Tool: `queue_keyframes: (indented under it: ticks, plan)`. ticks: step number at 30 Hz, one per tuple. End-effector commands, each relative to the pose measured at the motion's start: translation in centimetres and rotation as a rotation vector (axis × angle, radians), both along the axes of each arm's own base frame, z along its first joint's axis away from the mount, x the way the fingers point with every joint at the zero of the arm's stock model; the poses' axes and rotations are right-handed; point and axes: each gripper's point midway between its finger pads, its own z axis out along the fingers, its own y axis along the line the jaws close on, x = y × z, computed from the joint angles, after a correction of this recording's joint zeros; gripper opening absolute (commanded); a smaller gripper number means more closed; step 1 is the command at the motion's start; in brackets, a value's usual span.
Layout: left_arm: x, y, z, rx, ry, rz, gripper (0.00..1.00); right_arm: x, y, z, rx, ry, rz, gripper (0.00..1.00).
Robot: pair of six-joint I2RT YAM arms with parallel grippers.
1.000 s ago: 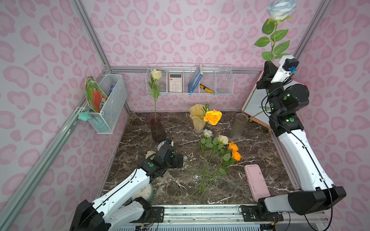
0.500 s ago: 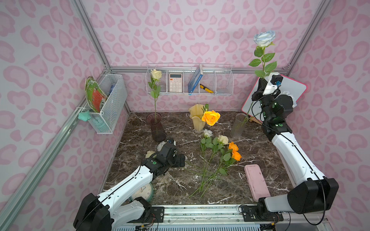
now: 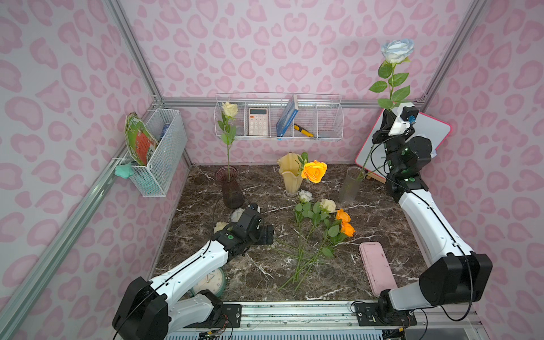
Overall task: Arrange the flowers in different vases according to their colors
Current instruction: Insert the flower into the vase.
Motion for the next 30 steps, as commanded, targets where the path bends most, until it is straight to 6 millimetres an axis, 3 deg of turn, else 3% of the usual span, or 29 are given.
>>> queue_keyframes:
  ticks: [1, 11, 18, 21, 25, 30]
  plan:
    - [0.3, -0.3, 0.2, -0.009, -0.011, -0.009, 0.95, 0.1, -0.1, 0.4, 0.001, -0.030, 0.004, 0.00]
    - [0.6, -0.4, -0.4, 0.008, 0.000, -0.008, 0.95, 2.0, 0.6, -2.1, -0.046, -0.009, 0.013, 0.00]
    - [1.0, -0.9, -0.9, -0.001, 0.010, -0.013, 0.95, 1.4, 1.9, -6.9, -0.074, 0.032, 0.025, 0.00]
    - [1.0, -1.2, -1.0, -0.012, 0.014, -0.018, 0.94, 1.0, 1.6, -8.0, -0.054, 0.030, 0.018, 0.00]
    - [1.0, -1.2, -0.9, -0.021, 0.013, -0.014, 0.94, 0.7, 2.1, -6.3, -0.039, 0.012, 0.055, 0.00]
    - [0.9, -1.2, -0.9, -0.022, 0.015, -0.012, 0.94, -0.4, 2.6, -1.9, -0.003, -0.056, 0.097, 0.00]
